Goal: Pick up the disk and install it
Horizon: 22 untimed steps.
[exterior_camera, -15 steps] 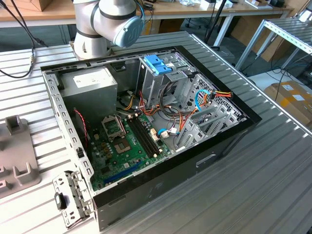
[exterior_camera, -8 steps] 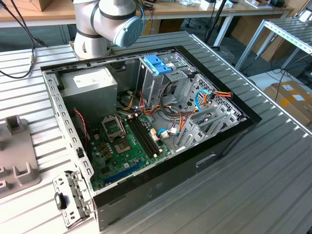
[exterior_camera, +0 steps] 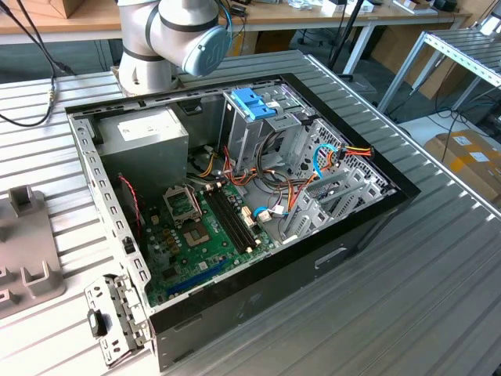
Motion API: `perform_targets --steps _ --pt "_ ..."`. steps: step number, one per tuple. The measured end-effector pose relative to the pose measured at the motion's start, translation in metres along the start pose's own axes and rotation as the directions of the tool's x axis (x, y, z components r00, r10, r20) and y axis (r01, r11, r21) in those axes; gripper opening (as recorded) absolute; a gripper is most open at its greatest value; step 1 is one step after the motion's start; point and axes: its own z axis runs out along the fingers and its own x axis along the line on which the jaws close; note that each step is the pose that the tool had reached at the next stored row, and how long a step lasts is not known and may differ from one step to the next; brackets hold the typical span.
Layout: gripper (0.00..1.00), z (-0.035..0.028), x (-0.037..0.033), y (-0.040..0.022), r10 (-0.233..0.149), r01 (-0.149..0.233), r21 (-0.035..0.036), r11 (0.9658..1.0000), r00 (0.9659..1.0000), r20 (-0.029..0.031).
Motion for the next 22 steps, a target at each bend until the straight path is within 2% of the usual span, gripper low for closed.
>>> perform_targets --steps 10,12,17,22 --pt "0.62 0.0049 0.0004 0.0013 0.000 0.000 0.0000 1.0000 1.0000 0.0022" --pt "0.62 0.0068 0.0008 0.0055 0.000 0.000 -0.0001 1.0000 1.0000 0.0040" --pt "0.62 0.0098 0.0011 0.0110 0.000 0.000 -0.0004 1.0000 1.0000 0.0069" --pt "0.62 0.0130 0.0014 0.0125 -0.003 0.003 -0.0006 1.0000 1.0000 0.0076"
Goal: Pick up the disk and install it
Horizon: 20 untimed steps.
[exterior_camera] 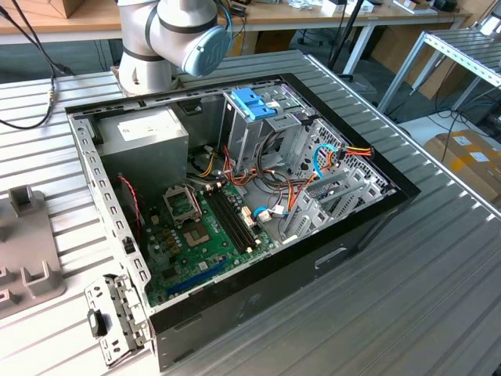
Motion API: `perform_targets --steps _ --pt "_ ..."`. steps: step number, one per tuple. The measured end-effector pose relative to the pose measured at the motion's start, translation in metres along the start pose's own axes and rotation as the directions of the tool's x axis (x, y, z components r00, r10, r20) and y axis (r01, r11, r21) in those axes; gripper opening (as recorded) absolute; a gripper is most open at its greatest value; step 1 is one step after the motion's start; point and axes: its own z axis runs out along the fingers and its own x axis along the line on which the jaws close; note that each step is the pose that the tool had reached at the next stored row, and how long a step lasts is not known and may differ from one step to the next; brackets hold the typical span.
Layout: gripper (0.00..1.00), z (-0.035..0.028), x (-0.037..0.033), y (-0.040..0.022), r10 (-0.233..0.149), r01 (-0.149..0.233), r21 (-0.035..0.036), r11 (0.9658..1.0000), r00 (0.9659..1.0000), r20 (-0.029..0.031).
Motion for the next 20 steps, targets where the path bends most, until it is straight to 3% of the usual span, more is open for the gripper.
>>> perform_targets --steps 5,7,20 --pt "0.62 0.0027 0.0002 0.0003 -0.016 0.016 -0.0012 0.9999 0.9999 -0.0002" --pt "0.62 0.0037 -0.0003 0.0003 -0.042 0.042 -0.0029 0.9991 0.9991 -0.0012" --pt "0.62 0.0087 -0.0028 0.0020 -0.043 0.043 -0.0031 0.9991 0.9991 0.0003"
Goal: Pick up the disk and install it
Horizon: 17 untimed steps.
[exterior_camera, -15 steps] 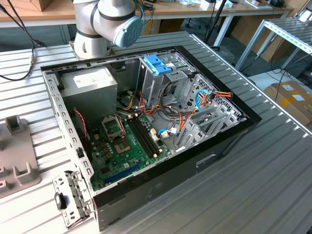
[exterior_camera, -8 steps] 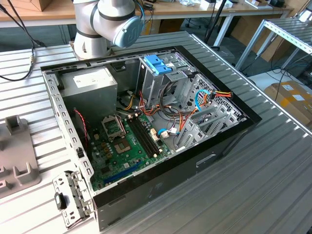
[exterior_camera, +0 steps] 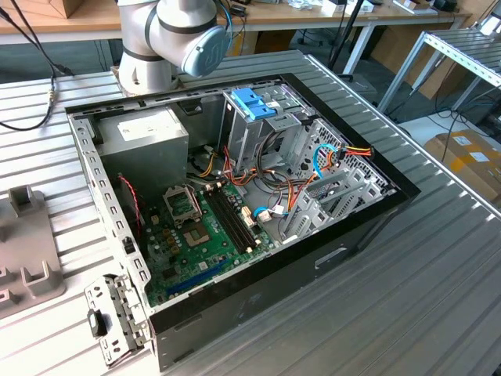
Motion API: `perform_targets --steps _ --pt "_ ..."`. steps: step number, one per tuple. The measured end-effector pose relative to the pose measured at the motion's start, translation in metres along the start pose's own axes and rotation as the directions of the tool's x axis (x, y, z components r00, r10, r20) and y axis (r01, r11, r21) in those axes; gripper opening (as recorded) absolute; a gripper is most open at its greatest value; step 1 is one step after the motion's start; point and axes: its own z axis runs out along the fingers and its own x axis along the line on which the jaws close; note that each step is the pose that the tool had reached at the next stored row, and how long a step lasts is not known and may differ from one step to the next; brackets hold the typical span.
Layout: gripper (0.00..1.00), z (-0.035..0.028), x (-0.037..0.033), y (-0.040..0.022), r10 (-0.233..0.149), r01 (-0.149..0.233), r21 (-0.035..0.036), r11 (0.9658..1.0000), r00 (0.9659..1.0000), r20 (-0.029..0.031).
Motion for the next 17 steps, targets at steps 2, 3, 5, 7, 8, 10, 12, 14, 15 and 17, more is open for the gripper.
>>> perform_targets --steps 2,3,5,7,8,10,12,14,15,17 --pt "0.62 0.0004 0.0000 0.0015 0.000 0.000 0.0001 1.0000 1.0000 0.0001" --pt "0.62 0.0007 0.0000 0.0017 0.000 0.000 0.0000 1.0000 1.0000 0.0000" --pt "0.62 0.0015 0.0001 0.0018 -0.001 0.001 -0.0002 1.0000 1.0000 0.0000" --pt "0.62 0.0018 0.0001 0.0018 -0.001 0.001 -0.0002 1.0000 1.0000 -0.0001" --pt "0.62 0.0018 0.0001 0.0018 -0.001 0.001 -0.0002 1.0000 1.0000 -0.0001" --pt "0.62 0.0018 0.0001 0.0018 -0.001 0.001 -0.0001 1.0000 1.0000 -0.0001" --pt "0.62 0.0018 0.0001 0.0018 -0.001 0.001 -0.0001 1.0000 1.0000 -0.0001" --pt "0.62 0.0018 0.0001 0.0018 -0.004 0.004 -0.0003 1.0000 1.0000 -0.0002" --pt "0.62 0.0019 0.0001 0.0018 -0.007 0.007 -0.0005 1.0000 1.0000 -0.0003" --pt "0.62 0.0019 0.0001 0.0018 -0.014 0.014 -0.0010 0.9999 0.9999 -0.0006"
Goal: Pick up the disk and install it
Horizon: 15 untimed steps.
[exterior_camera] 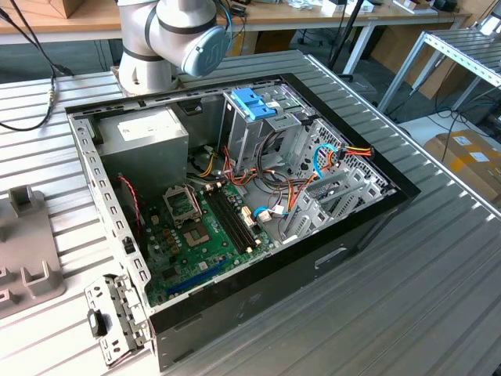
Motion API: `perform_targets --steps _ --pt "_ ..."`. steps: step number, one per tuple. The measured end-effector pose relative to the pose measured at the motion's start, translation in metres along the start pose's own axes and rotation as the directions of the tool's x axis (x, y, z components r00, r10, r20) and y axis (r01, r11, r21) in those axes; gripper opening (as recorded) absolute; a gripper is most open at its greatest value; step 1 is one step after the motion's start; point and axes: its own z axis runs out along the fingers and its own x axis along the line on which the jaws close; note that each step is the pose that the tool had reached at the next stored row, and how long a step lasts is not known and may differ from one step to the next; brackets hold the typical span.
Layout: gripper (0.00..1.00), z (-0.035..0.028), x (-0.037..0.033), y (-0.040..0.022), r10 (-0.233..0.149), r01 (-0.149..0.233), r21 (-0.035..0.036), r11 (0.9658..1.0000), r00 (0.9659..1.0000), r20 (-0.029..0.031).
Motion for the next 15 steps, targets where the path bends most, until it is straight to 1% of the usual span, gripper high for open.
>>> perform_targets --steps 2,3,4,5,6,15 --pt "0.62 0.0000 0.0000 0.0000 -0.005 0.005 -0.0005 1.0000 1.0000 -0.0003" --pt "0.62 0.0000 0.0000 0.0000 -0.017 0.017 -0.0013 0.9999 0.9999 -0.0008" --pt "0.62 0.0000 0.0000 0.0000 -0.040 0.040 -0.0031 0.9992 0.9992 -0.0018" --pt "0.62 0.0000 -0.0001 -0.0003 -0.050 0.050 -0.0039 0.9987 0.9987 -0.0022" --pt "0.62 0.0000 -0.0005 -0.0011 -0.051 0.051 -0.0040 0.9987 0.9987 -0.0023" --pt "0.62 0.0001 -0.0007 -0.0011 -0.051 0.051 -0.0040 0.9987 0.9987 -0.0023"
